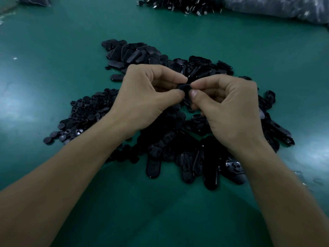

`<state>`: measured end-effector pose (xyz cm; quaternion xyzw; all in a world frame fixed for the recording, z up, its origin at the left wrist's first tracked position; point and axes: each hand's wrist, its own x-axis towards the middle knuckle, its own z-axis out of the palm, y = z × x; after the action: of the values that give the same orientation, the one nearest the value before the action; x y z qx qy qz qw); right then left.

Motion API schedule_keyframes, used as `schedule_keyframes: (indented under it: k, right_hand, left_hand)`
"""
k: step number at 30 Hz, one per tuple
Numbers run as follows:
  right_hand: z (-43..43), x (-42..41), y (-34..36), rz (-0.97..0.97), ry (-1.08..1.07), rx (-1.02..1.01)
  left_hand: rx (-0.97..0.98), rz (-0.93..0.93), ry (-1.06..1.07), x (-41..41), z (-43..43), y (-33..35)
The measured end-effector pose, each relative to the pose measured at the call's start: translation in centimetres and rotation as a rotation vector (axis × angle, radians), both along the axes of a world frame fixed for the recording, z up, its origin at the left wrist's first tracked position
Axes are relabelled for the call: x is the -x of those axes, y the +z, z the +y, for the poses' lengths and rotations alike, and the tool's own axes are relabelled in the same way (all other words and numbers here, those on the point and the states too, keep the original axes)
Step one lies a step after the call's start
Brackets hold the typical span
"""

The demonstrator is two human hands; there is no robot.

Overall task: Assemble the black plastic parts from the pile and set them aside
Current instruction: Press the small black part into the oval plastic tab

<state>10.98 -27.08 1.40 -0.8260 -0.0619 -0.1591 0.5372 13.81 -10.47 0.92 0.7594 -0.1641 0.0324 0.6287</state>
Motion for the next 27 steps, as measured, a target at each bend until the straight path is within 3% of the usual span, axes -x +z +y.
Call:
schedule_keyframes:
  k: [17, 27]
  right_hand:
    - [-0.11, 0.24, -0.14, 0.057, 0.010, 0.021]
    - [0.47, 0.63, -0.27, -0.036, 0.024, 0.278]
  left_hand:
    - [-0.196, -0.150, 0.012, 0.51, -0.48, -0.31]
    - [-0.385, -0.296, 0.059, 0.71, -0.44, -0.31]
